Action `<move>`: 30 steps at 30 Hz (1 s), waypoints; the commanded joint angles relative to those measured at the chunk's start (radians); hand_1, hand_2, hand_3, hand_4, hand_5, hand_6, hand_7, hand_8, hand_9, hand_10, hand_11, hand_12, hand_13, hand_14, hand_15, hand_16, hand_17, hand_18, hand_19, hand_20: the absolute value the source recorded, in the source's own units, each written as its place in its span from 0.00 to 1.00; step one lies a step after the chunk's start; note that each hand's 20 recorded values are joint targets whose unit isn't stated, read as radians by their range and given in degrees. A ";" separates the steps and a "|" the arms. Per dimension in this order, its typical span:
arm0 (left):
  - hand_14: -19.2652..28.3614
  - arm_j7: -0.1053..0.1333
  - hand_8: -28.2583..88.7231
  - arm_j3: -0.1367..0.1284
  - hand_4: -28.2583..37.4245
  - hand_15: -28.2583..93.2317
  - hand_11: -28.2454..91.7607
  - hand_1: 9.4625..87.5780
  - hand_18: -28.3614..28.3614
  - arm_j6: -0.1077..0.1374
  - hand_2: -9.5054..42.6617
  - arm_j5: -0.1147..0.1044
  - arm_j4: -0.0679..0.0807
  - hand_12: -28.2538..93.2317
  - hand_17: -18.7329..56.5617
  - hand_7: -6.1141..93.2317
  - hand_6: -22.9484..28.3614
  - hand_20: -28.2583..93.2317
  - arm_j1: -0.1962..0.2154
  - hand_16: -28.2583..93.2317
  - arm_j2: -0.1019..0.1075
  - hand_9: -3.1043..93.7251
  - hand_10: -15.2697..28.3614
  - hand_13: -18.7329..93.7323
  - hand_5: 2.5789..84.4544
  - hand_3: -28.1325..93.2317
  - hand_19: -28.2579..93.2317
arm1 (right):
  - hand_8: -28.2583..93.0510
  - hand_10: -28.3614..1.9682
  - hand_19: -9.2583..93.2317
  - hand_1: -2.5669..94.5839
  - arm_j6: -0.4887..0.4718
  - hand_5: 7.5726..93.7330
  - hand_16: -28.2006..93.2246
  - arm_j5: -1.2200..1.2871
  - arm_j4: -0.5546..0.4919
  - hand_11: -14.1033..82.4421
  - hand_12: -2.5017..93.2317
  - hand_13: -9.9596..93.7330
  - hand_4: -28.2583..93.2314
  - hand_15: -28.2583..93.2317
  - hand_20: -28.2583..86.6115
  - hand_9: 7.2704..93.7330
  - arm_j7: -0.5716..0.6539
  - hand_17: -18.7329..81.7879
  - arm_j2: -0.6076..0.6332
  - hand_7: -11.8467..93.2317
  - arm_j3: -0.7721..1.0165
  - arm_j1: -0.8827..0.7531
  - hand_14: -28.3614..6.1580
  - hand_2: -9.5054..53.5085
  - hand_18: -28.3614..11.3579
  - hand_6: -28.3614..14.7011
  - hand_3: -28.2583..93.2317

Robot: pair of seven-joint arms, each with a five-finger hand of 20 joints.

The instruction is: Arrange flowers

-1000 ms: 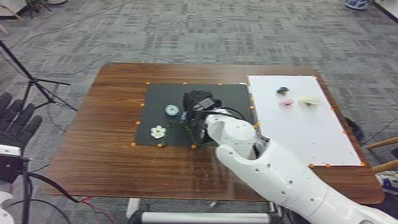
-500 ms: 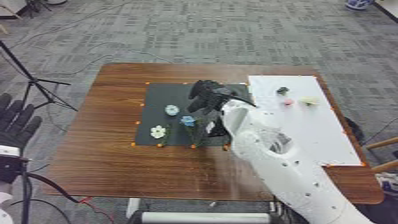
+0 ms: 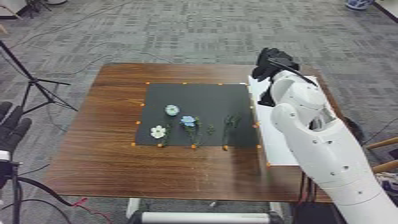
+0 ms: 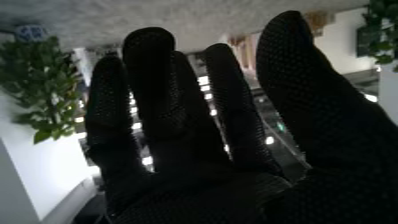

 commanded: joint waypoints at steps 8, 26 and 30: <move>0.65 0.061 0.19 -0.029 0.00 0.36 0.30 0.14 0.66 -0.032 0.49 0.011 -0.022 0.33 0.19 0.12 0.58 0.31 0.035 0.22 -0.005 0.33 0.60 0.34 0.39 0.79 0.37 | 0.14 0.48 0.80 0.46 0.044 0.52 0.40 0.061 -0.039 0.23 0.17 0.61 0.00 0.73 0.53 0.48 -0.138 0.41 0.179 0.23 0.181 -0.225 0.44 0.00 0.08 0.57 0.82; 0.64 0.080 0.19 -0.034 0.00 0.36 0.30 0.14 0.67 0.027 0.51 -0.017 -0.029 0.33 0.19 0.12 0.58 0.31 0.033 0.22 0.016 0.34 0.60 0.35 0.39 0.79 0.36 | 0.13 0.64 0.79 0.51 0.271 0.52 0.42 -0.051 0.063 0.24 0.16 0.61 0.00 0.76 0.56 0.50 -0.247 0.41 0.245 0.26 0.139 -0.325 0.51 0.00 0.15 0.61 0.78; 0.64 0.080 0.19 -0.035 0.00 0.36 0.30 0.14 0.67 0.020 0.51 -0.014 -0.029 0.33 0.19 0.12 0.58 0.31 0.035 0.22 0.015 0.32 0.59 0.34 0.39 0.79 0.37 | 0.13 0.65 0.79 0.53 0.291 0.52 0.41 -0.057 0.085 0.24 0.16 0.61 0.00 0.77 0.56 0.50 -0.215 0.42 0.235 0.26 0.116 -0.315 0.52 0.00 0.16 0.62 0.79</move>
